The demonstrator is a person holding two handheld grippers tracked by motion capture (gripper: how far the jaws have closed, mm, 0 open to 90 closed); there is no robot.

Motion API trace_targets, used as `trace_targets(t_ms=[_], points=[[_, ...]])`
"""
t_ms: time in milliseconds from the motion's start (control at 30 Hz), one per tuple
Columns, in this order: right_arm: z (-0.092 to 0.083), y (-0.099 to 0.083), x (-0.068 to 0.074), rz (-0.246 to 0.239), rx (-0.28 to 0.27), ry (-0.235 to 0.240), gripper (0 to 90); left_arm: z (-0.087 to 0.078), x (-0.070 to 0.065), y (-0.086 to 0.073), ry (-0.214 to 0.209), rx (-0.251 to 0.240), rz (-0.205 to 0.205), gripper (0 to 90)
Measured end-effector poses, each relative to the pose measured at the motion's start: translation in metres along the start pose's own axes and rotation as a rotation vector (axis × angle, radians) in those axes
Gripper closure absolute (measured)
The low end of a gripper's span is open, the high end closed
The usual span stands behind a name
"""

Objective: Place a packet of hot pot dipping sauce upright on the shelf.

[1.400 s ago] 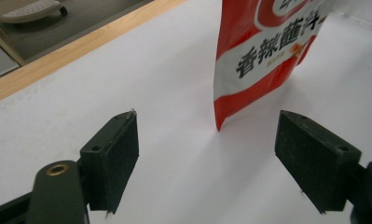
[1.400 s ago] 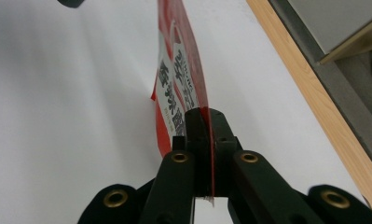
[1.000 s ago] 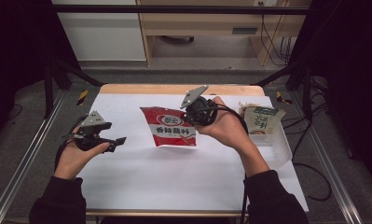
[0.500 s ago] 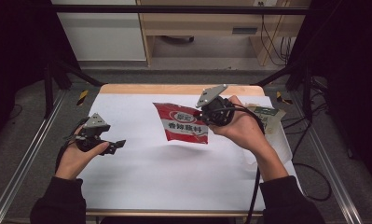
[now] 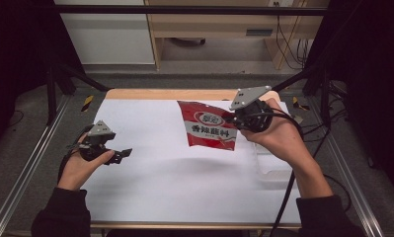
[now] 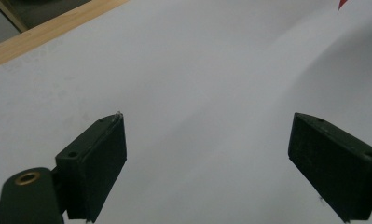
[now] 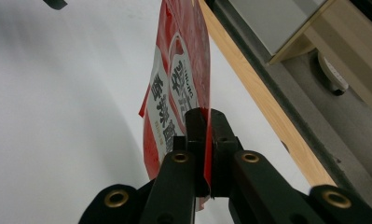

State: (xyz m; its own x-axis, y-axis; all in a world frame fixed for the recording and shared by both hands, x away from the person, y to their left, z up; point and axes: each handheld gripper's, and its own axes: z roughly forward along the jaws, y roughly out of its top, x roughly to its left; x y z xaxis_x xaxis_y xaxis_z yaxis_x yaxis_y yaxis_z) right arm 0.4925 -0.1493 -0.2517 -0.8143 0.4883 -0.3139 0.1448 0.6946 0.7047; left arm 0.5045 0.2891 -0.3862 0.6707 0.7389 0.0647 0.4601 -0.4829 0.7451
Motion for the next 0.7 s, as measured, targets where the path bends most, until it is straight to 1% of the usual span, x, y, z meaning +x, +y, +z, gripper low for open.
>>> trace_targets(t_ms=[200, 267, 300, 400, 500, 600, 700], points=[[-0.020, -0.005, -0.006, 0.019, -0.012, -0.028, 89.9, 0.000, 0.001, -0.001, 0.003, 0.001, -0.001, 11.1], [-0.025, -0.008, -0.008, 0.032, -0.014, -0.035, 89.9, 0.000, 0.001, -0.002, 0.002, 0.002, -0.003, 11.1], [-0.027, -0.009, -0.009, 0.033, -0.020, -0.039, 89.9, 0.000, 0.001, -0.002, 0.003, 0.002, -0.004, 11.1], [-0.034, -0.013, -0.011, 0.045, -0.016, -0.047, 89.9, 0.003, -0.001, -0.003, 0.002, 0.005, -0.005, 11.1], [-0.040, -0.017, -0.012, 0.055, -0.014, -0.055, 89.9, 0.006, -0.001, -0.004, 0.005, 0.018, 0.005, 11.0], [-0.048, -0.023, -0.015, 0.068, -0.025, -0.064, 89.9, 0.006, 0.000, -0.005, 0.010, 0.017, -0.001, 11.0], [-0.055, -0.029, -0.018, 0.084, -0.023, -0.075, 89.9, 0.006, 0.000, -0.006, 0.010, 0.019, -0.003, 11.0]])
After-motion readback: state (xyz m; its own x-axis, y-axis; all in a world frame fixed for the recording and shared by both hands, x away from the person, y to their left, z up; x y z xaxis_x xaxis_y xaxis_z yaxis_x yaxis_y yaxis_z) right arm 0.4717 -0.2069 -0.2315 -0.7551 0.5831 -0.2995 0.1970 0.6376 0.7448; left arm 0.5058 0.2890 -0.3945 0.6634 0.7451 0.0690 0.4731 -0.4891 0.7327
